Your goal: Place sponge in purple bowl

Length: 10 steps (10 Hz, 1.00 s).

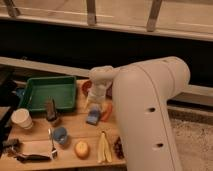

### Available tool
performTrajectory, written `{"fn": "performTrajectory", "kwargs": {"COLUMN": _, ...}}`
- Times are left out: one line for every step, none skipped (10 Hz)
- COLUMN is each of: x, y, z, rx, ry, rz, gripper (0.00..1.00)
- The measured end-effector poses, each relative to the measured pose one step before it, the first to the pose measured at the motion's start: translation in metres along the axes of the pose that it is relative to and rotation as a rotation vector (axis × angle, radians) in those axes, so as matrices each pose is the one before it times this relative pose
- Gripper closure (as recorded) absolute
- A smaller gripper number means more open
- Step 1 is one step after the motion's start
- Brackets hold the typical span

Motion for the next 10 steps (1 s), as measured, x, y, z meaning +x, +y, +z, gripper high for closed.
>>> {"fn": "performTrajectory", "kwargs": {"x": -0.00131, "y": 0.00043, "z": 0.00456, "rx": -0.00371, "ry": 0.01161, "rz": -0.00105, "gripper": 0.36}}
{"fn": "performTrajectory", "kwargs": {"x": -0.00171, "y": 0.00097, "z": 0.00715, "rx": -0.00412, "ry": 0.01576, "rz": -0.00068, "gripper": 0.36}}
{"fn": "performTrajectory", "kwargs": {"x": -0.0011, "y": -0.00071, "z": 0.00455, "rx": -0.00109, "ry": 0.01, "rz": 0.00188, "gripper": 0.36}}
{"fn": "performTrajectory", "kwargs": {"x": -0.00135, "y": -0.0023, "z": 0.00642, "rx": -0.00071, "ry": 0.01491, "rz": 0.00374, "gripper": 0.36}}
{"fn": "performTrajectory", "kwargs": {"x": -0.00139, "y": -0.00079, "z": 0.0056, "rx": -0.00109, "ry": 0.01023, "rz": 0.00237, "gripper": 0.36}}
{"fn": "performTrajectory", "kwargs": {"x": 0.00018, "y": 0.0014, "z": 0.00153, "rx": 0.004, "ry": 0.00584, "rz": -0.00133, "gripper": 0.37}}
{"fn": "performTrajectory", "kwargs": {"x": 0.0006, "y": -0.00051, "z": 0.00403, "rx": 0.00643, "ry": 0.00796, "rz": 0.00129, "gripper": 0.43}}
{"fn": "performTrajectory", "kwargs": {"x": 0.0004, "y": -0.00135, "z": 0.00575, "rx": 0.00591, "ry": 0.00374, "rz": 0.00611, "gripper": 0.54}}
{"fn": "performTrajectory", "kwargs": {"x": -0.00085, "y": -0.00084, "z": 0.00183, "rx": -0.00134, "ry": -0.00607, "rz": 0.00712, "gripper": 0.63}}
{"fn": "performTrajectory", "kwargs": {"x": -0.00022, "y": -0.00189, "z": -0.0005, "rx": -0.0008, "ry": -0.00109, "rz": 0.00174, "gripper": 0.71}}
